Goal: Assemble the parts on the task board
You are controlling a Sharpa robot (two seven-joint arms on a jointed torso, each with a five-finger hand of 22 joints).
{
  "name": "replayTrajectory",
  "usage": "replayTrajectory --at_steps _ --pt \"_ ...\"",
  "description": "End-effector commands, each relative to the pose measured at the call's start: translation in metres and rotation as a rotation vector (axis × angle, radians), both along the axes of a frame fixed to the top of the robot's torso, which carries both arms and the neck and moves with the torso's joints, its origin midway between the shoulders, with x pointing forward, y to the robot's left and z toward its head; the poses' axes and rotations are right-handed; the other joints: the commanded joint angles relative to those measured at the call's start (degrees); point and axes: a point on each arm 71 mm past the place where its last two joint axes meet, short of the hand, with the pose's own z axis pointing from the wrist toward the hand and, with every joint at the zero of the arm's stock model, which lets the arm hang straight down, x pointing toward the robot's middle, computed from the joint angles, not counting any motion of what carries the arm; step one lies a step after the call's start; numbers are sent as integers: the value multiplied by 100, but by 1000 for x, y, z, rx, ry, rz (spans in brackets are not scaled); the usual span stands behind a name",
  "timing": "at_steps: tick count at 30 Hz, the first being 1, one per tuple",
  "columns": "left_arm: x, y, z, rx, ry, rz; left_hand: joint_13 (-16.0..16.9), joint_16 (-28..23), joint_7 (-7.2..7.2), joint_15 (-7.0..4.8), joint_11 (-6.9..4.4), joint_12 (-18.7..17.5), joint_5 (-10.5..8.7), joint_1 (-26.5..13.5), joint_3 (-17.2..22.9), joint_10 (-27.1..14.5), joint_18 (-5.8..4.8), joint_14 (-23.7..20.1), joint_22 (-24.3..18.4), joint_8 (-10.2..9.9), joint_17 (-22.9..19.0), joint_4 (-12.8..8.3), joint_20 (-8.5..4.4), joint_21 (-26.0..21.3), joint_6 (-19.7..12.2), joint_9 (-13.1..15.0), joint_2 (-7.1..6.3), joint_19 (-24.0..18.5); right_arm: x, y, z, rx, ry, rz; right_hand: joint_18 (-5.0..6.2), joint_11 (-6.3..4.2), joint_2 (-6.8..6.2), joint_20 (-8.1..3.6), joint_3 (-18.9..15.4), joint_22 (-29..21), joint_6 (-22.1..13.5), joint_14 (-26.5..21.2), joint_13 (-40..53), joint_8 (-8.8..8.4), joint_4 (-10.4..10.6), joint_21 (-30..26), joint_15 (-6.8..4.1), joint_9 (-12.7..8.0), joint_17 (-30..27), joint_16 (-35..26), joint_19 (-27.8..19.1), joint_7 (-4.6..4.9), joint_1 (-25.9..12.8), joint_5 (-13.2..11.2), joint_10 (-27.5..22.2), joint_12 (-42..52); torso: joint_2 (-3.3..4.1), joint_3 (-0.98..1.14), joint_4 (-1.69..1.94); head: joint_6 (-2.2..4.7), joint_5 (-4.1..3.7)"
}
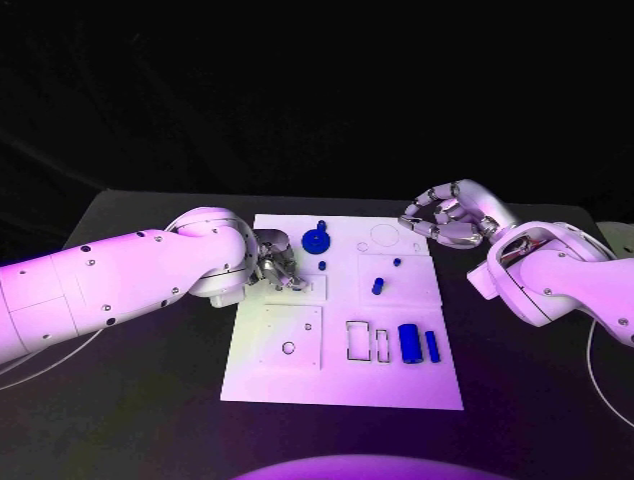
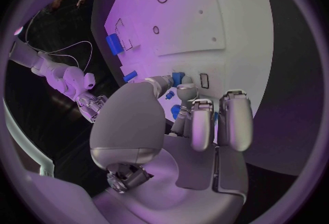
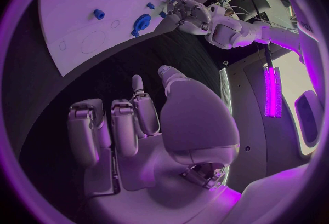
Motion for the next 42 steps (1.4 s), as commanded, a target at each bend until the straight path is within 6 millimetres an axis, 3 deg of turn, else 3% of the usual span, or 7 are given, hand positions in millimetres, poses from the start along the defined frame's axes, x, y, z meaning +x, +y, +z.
replayTrajectory --at_steps 1,11,25,30,34,42 --pt "-2 -4 2 -47 7 5 -8 -20 -14 -18 -11 27 34 -79 1036 50 -11 546 132 54 1351 -981 -27 11 -27 23 -54 177 0 1 -1 -8 1 14 -75 -45 -1 -31 35 1494 -57 518 595 29 3 -1 -34 8 1185 -34 587 2 -9 29 8 -8 -2 1 -1 7 3" --pt "-2 1 10 -64 21 7 52 -26 -9 -21 -14 79 156 -269 1476 132 -15 544 156 176 1340 -1247 -22 22 21 52 -178 184 0 1 -1 -10 2 12 -75 -45 -6 -31 38 1495 -58 518 600 30 4 0 -34 9 1184 -34 588 2 -9 47 13 -1 -5 6 5 15 18" --pt "15 5 28 -81 140 -11 131 -16 -15 -25 -22 139 314 -366 1648 193 -29 549 225 209 1356 -1390 -17 64 94 37 -271 202 1 1 -2 -10 3 10 -75 -45 -6 -31 38 1495 -58 518 600 30 4 0 -34 9 1184 -34 588 2 -9 47 13 -1 2 2 -10 36 19" --pt "25 1 31 -78 241 -45 166 -3 -10 -21 -19 162 489 -417 1704 215 -36 555 261 197 1376 -1457 -11 86 136 12 -301 208 1 0 -2 -11 3 8 -77 -44 -12 -31 41 1498 -59 518 601 32 7 6 -34 10 1185 -34 590 2 -13 65 14 -1 -11 5 11 29 16" --pt "33 -2 32 -63 282 -56 283 3 -18 -28 -26 240 819 -513 1710 289 -21 557 203 196 1386 -1518 -10 48 195 -3 -322 182 2 0 -2 -12 3 6 -77 -44 -12 -31 41 1498 -59 518 601 32 7 6 -34 10 1185 -34 590 2 -13 65 14 -1 -17 11 13 21 31" --pt "43 -9 27 -7 333 -78 384 17 -31 -39 -39 304 1022 -573 1695 352 -19 564 202 199 1408 -1588 -17 47 235 -4 -341 177 3 1 -3 -12 4 5 -77 -44 -12 -31 41 1498 -59 518 601 32 7 6 -34 10 1185 -34 590 2 -13 65 14 -1 -16 9 6 11 61"
